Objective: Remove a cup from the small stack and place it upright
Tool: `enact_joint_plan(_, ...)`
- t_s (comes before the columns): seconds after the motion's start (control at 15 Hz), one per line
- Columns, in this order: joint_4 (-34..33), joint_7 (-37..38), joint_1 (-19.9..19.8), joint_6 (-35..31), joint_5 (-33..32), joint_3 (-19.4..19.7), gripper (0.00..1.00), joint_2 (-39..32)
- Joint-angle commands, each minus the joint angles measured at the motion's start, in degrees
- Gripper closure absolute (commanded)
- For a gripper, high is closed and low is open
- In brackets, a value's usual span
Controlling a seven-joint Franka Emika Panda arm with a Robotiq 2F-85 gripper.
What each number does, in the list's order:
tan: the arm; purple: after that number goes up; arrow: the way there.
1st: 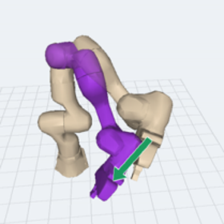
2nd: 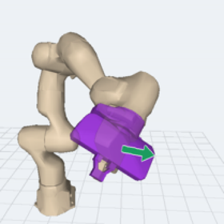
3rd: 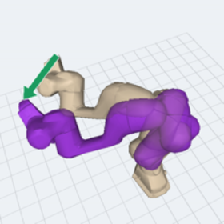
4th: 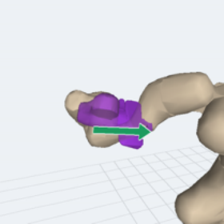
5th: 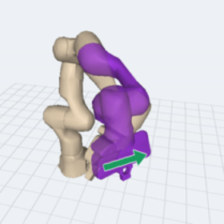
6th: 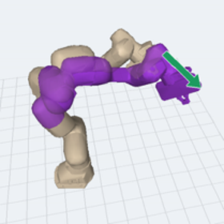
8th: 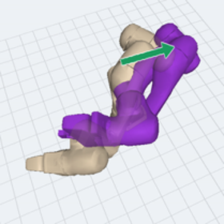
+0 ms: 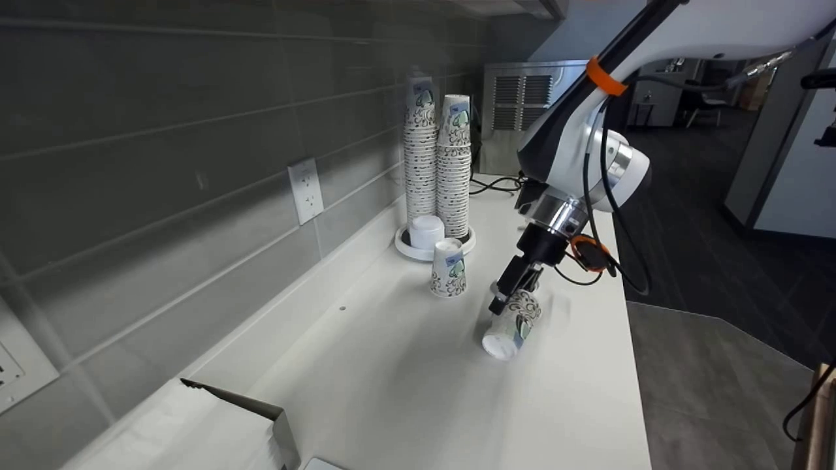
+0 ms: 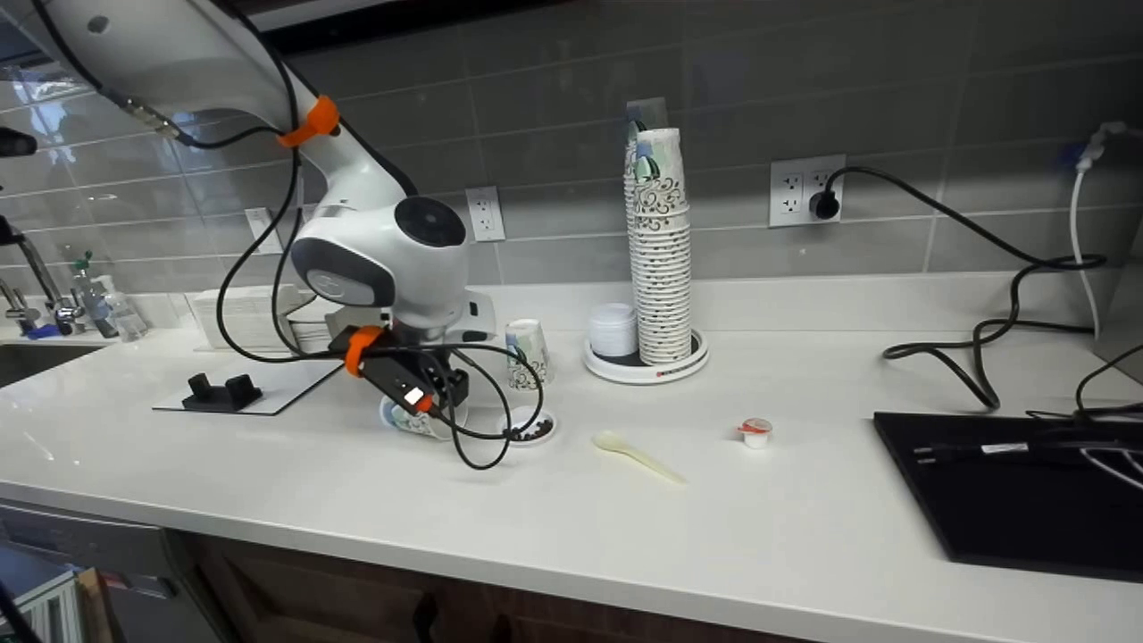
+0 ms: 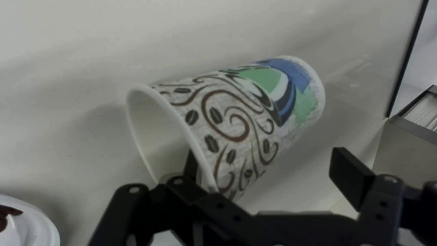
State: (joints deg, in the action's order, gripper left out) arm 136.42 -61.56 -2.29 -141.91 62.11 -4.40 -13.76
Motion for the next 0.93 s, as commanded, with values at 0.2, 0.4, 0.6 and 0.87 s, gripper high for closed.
enact_joint_plan(0.2, -1.35, -2.72, -0.74, 3.28, 2.80, 0.74, 0.47, -1.03)
enact_joint_plan(0.4, -0.49, -3.04, -0.79, 5.02, 2.56, 0.93, 0.68, 0.72)
enact_joint_plan(0.6, 0.45, -2.65, -0.42, 6.40, 1.58, 1.23, 0.88, 3.07)
enact_joint_plan(0.87, 2.02, 0.09, 0.79, 6.07, -2.05, 1.52, 1.00, 7.16)
